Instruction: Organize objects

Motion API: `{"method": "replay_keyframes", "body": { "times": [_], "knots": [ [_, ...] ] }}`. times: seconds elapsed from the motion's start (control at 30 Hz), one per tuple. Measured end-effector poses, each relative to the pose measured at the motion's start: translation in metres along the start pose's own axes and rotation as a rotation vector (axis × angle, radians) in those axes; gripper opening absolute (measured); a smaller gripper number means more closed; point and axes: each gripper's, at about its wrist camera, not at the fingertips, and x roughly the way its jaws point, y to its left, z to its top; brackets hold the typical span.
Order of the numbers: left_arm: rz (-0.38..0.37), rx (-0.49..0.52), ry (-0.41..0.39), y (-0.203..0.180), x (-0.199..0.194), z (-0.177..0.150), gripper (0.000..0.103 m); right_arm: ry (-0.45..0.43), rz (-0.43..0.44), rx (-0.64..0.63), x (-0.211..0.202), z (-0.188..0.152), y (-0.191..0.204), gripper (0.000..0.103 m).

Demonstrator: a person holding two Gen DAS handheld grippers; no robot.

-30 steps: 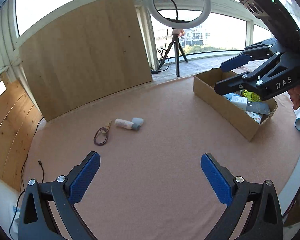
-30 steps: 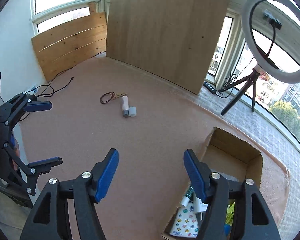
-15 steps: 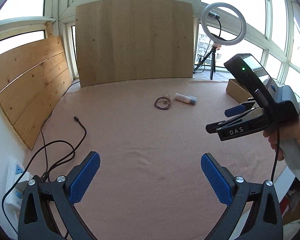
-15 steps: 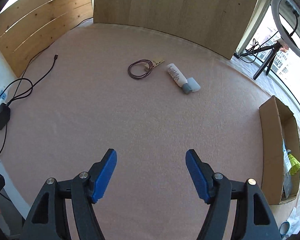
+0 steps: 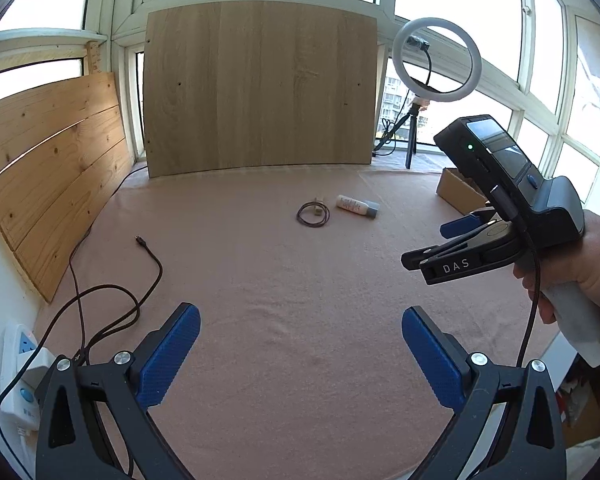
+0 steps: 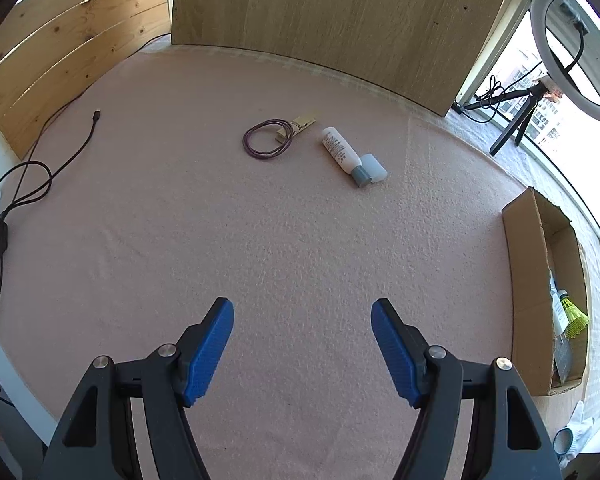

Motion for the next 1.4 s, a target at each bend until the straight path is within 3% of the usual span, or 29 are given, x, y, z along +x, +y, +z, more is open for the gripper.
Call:
{"method": "replay_keyframes", "body": {
  "times": [0.93,1.4],
  "knots": [
    [-0.032,0.066,0.000,-0.012,-0.001,0.015,0.102,-0.006,-0.033,0.086,-0.012,-0.006,-0.028,0.067],
    [-0.026,0.064,0.000,-0.002,-0.005,0.014,0.102,-0.009,-0.034,0.083,-0.013,0.000,-0.019,0.068]
  ]
}}
